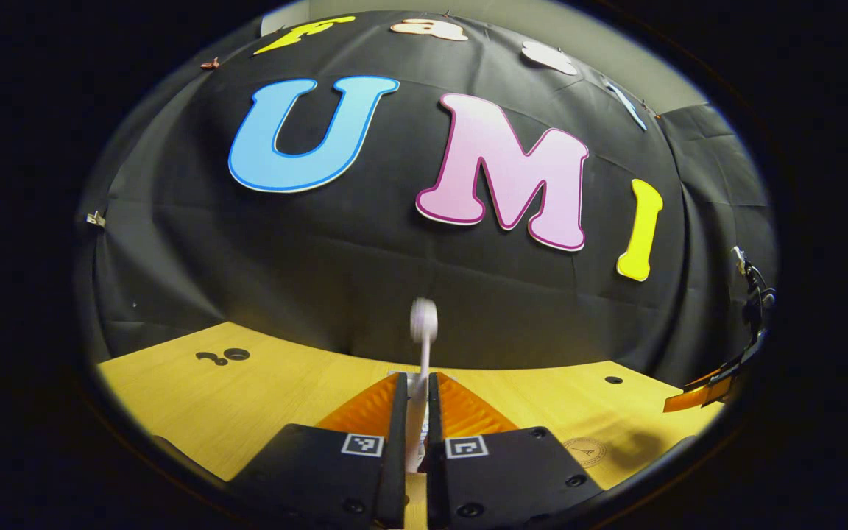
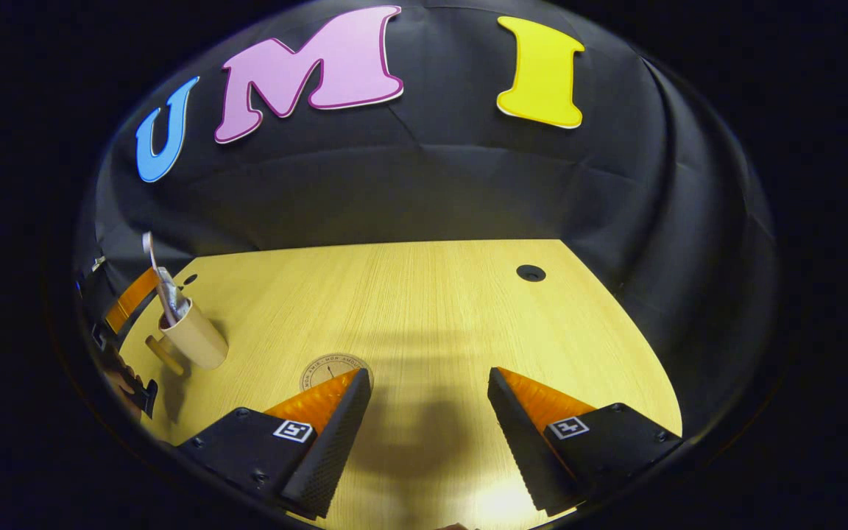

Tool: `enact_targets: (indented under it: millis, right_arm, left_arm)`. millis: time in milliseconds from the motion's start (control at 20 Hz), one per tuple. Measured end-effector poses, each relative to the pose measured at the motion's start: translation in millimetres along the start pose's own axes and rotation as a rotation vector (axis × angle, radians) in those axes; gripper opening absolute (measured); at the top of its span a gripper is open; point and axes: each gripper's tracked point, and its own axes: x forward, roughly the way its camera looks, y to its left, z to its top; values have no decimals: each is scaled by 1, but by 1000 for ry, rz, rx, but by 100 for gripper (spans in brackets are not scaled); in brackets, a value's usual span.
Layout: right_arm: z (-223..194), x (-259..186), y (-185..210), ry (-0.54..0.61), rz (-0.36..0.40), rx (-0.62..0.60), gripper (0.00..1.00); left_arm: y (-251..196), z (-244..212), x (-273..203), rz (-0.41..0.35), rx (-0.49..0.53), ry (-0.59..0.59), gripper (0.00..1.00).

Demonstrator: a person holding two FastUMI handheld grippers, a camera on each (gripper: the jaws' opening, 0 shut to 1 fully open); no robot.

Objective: Put the toothbrush and toothpaste on the desktop into the cup, then pick up the cup and place it on the coaster on the desktop.

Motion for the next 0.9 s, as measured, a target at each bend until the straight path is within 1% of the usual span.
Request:
enact_targets:
  millis: [100, 200, 300, 450, 650, 800, 900]
  right_arm:
    - [-1, -1, 4, 4, 6, -5, 99]
    - [0, -2, 7, 4, 13, -5, 99]
    - [0, -5, 7, 6, 18, 2, 99]
    - [1, -10, 3, 8, 17, 17, 99]
    - [-2, -19, -5, 13, 11, 41, 99]
    - [-6, -24, -11, 28, 2, 78, 98]
    - [-12, -27, -19, 49, -26, 90, 98]
  left_arm:
    - [-4, 1, -6, -16, 6, 17, 30]
    - [-4, 3, -13, -17, 31, 35, 61]
    - [-5, 1, -24, -22, 66, 90, 92]
    - [-2, -3, -38, -35, 101, 192, 98]
    - [6, -14, -56, -37, 107, 357, 98]
    - [12, -32, -65, -32, 79, 497, 98]
    - [9, -41, -67, -43, 57, 562, 99]
